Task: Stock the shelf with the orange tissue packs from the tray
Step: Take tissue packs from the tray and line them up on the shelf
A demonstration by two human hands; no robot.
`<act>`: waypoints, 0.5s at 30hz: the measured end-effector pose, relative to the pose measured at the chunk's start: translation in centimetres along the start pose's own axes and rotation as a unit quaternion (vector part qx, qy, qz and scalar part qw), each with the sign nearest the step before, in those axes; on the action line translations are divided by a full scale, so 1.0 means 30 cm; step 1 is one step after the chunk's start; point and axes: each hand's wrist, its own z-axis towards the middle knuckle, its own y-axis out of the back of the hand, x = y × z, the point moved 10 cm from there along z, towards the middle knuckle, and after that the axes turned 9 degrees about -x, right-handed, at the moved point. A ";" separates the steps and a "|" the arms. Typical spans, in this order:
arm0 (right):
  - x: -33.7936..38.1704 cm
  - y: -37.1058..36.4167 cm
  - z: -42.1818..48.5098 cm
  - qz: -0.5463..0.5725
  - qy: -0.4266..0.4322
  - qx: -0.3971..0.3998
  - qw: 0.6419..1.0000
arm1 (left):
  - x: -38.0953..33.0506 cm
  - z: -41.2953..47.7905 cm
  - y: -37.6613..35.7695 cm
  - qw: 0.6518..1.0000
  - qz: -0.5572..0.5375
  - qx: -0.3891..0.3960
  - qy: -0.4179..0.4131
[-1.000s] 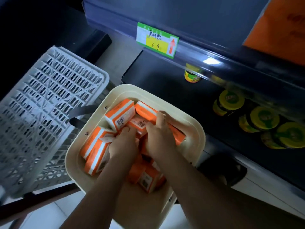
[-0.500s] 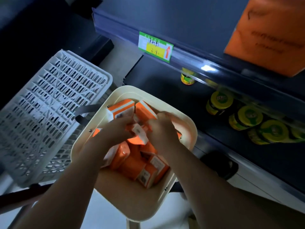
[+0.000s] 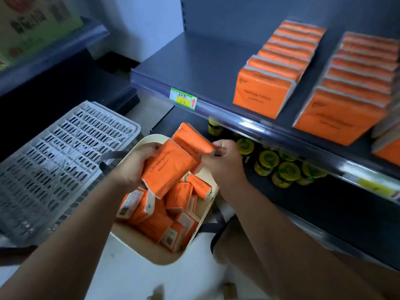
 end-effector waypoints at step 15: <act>0.625 0.682 -0.189 -0.018 0.181 -0.062 0.981 | -0.632 -0.272 -0.513 0.985 -0.135 0.045 -0.102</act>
